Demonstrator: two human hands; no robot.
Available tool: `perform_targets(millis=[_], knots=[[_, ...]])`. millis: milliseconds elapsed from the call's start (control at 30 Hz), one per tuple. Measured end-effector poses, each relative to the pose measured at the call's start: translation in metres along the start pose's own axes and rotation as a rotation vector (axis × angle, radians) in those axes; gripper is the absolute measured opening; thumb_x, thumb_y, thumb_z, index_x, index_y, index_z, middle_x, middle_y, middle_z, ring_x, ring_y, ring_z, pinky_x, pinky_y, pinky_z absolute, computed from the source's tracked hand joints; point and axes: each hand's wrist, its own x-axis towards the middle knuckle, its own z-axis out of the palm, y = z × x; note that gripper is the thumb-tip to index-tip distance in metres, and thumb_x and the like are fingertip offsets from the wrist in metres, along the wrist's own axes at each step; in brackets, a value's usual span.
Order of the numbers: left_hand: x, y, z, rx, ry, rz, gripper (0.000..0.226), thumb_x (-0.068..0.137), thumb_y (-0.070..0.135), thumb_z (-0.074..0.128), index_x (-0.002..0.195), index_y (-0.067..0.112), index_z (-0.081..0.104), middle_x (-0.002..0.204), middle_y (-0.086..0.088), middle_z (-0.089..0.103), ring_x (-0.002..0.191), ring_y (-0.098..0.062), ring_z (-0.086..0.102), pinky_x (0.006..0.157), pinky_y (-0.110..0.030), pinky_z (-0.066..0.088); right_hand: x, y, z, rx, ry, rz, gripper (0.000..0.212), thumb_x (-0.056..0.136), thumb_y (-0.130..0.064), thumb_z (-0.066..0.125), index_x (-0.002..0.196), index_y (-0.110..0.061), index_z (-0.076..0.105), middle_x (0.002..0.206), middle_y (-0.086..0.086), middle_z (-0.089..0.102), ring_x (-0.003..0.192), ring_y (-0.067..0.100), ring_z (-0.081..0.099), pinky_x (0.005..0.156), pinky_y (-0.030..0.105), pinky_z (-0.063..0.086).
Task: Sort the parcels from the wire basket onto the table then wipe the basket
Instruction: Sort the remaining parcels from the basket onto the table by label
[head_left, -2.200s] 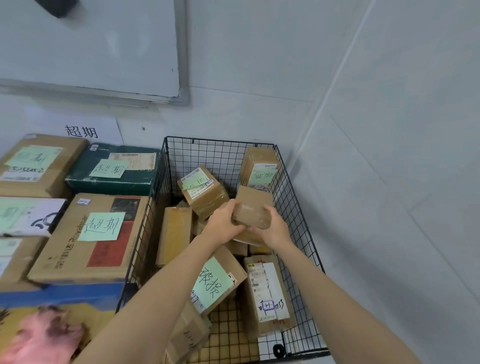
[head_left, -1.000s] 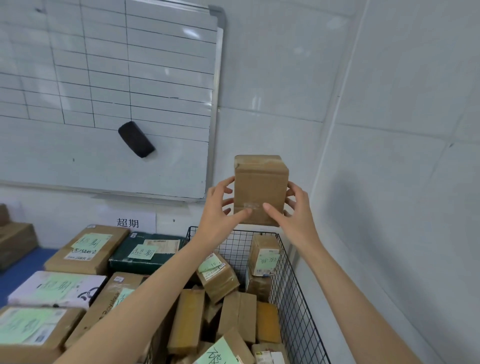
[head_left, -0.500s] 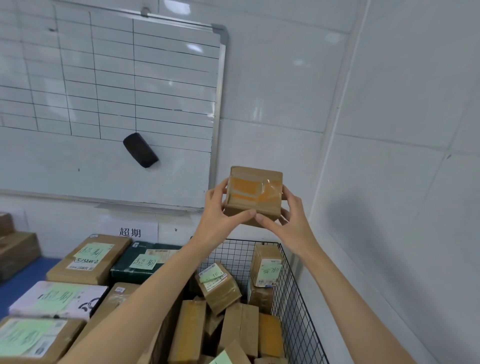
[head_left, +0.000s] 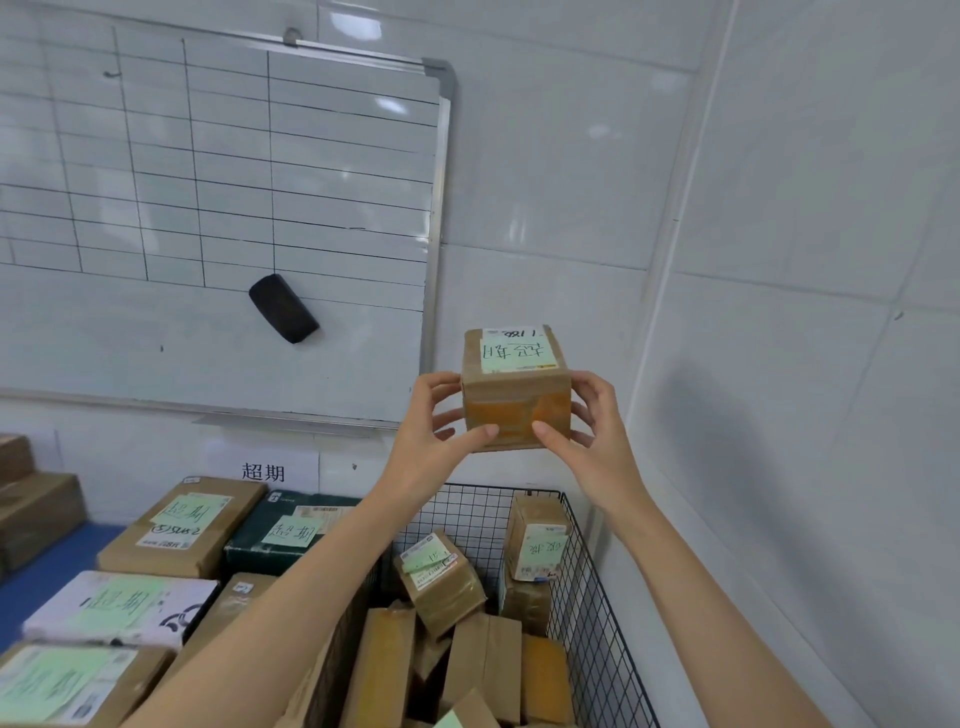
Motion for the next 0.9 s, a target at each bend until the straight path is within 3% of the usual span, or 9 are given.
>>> perform_targets(millis=[167, 300, 367, 467, 567, 633, 800, 900], knots=[[-0.003, 0.0, 0.001, -0.043, 0.003, 0.034, 0.08, 0.082, 0.012, 0.078, 0.144, 0.034, 0.032, 0.134, 0.016, 0.05, 0.118, -0.014, 0.06, 0.099, -0.029, 0.05, 0.001, 0.004, 0.001, 0.048, -0.004, -0.009, 0.067, 0.083, -0.008, 0.077, 0.131, -0.036, 0.039, 0.135, -0.026, 0.044, 0.127, 0.006, 0.048, 0.107, 0.04, 0.047], [-0.002, 0.001, 0.002, 0.036, -0.008, 0.084, 0.081, 0.082, 0.014, 0.079, 0.146, 0.035, 0.035, 0.136, 0.014, 0.05, 0.125, -0.014, 0.056, 0.105, -0.031, 0.046, 0.002, 0.007, 0.003, -0.007, 0.017, -0.035, 0.088, 0.079, -0.007, 0.08, 0.143, -0.041, 0.03, 0.142, -0.014, 0.036, 0.127, 0.008, 0.045, 0.089, 0.014, 0.051], [-0.001, 0.003, 0.002, 0.089, -0.01, 0.115, 0.079, 0.081, 0.016, 0.08, 0.145, 0.036, 0.039, 0.135, 0.015, 0.049, 0.124, -0.007, 0.054, 0.104, -0.028, 0.045, 0.002, 0.009, 0.004, -0.023, 0.031, -0.048, 0.094, 0.076, -0.008, 0.083, 0.148, -0.036, 0.029, 0.142, -0.013, 0.032, 0.125, 0.006, 0.046, 0.086, 0.009, 0.049], [-0.003, 0.005, 0.001, 0.145, -0.011, 0.155, 0.074, 0.081, 0.018, 0.08, 0.143, 0.035, 0.042, 0.134, 0.014, 0.049, 0.122, -0.005, 0.054, 0.103, -0.029, 0.047, 0.002, 0.01, 0.004, -0.039, 0.055, -0.071, 0.098, 0.071, -0.016, 0.087, 0.148, -0.038, 0.03, 0.144, -0.017, 0.03, 0.124, -0.003, 0.046, 0.093, 0.014, 0.05], [-0.006, 0.006, -0.002, 0.161, -0.021, 0.17, 0.07, 0.082, 0.022, 0.079, 0.141, 0.037, 0.044, 0.14, 0.017, 0.047, 0.122, -0.004, 0.055, 0.102, -0.029, 0.047, 0.002, 0.009, 0.001, -0.018, 0.052, -0.066, 0.101, 0.067, -0.019, 0.089, 0.147, -0.036, 0.031, 0.151, -0.015, 0.036, 0.128, 0.006, 0.049, 0.101, 0.028, 0.05], [-0.006, 0.008, -0.007, 0.158, -0.05, 0.163, 0.067, 0.083, 0.022, 0.078, 0.139, 0.04, 0.045, 0.145, 0.022, 0.043, 0.12, 0.0, 0.056, 0.102, -0.028, 0.048, 0.001, 0.007, -0.003, 0.018, 0.042, -0.066, 0.098, 0.067, -0.013, 0.089, 0.145, -0.035, 0.035, 0.145, -0.018, 0.047, 0.128, 0.007, 0.051, 0.1, 0.034, 0.052], [-0.006, 0.015, -0.024, 0.171, -0.192, 0.129, 0.064, 0.08, 0.028, 0.075, 0.136, 0.043, 0.047, 0.142, 0.023, 0.049, 0.12, -0.001, 0.057, 0.105, -0.033, 0.046, 0.0, 0.001, -0.014, 0.043, 0.018, -0.064, 0.092, 0.056, -0.023, 0.09, 0.133, -0.041, 0.045, 0.134, -0.023, 0.056, 0.125, 0.001, 0.052, 0.097, 0.031, 0.054], [-0.007, 0.018, -0.028, 0.166, -0.188, 0.13, 0.06, 0.08, 0.027, 0.074, 0.134, 0.039, 0.049, 0.138, 0.023, 0.052, 0.12, -0.003, 0.059, 0.105, -0.036, 0.046, -0.001, -0.001, -0.017, 0.036, 0.01, -0.051, 0.09, 0.058, -0.018, 0.091, 0.131, -0.042, 0.045, 0.133, -0.023, 0.056, 0.124, 0.001, 0.052, 0.098, 0.03, 0.053]])
